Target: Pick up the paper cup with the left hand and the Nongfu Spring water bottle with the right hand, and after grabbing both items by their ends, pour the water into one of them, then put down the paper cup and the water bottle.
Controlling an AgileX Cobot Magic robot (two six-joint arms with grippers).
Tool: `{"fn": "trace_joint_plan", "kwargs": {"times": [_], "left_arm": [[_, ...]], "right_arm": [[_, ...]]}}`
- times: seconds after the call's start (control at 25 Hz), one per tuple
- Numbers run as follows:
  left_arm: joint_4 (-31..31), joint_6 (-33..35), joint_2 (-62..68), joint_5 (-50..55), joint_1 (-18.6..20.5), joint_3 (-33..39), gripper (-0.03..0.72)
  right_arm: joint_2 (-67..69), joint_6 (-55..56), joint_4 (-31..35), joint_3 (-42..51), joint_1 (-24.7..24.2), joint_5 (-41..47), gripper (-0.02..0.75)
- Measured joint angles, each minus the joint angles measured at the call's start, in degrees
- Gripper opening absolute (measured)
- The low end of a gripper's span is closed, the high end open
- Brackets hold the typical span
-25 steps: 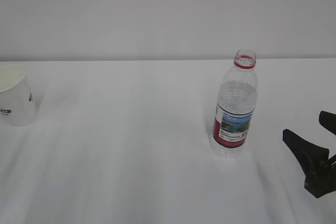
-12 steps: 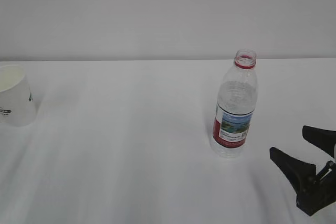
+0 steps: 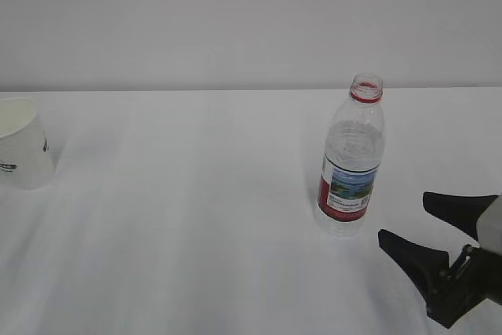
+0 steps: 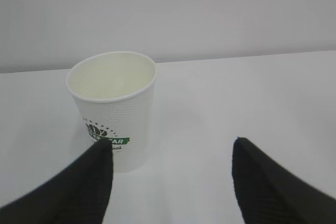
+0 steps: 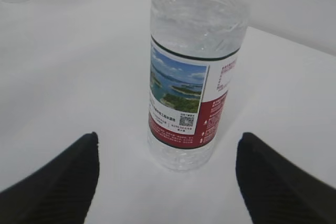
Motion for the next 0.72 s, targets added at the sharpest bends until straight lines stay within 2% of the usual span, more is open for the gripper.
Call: {"fn": "trace_joint_plan", "kwargs": {"times": [0.72], "left_arm": [[0.0,-0.7,0.0,-1.0,0.0,0.0,0.524]], "right_arm": [[9.4,4.6,-0.9,-7.7,0.0,-0.1,0.629]]}}
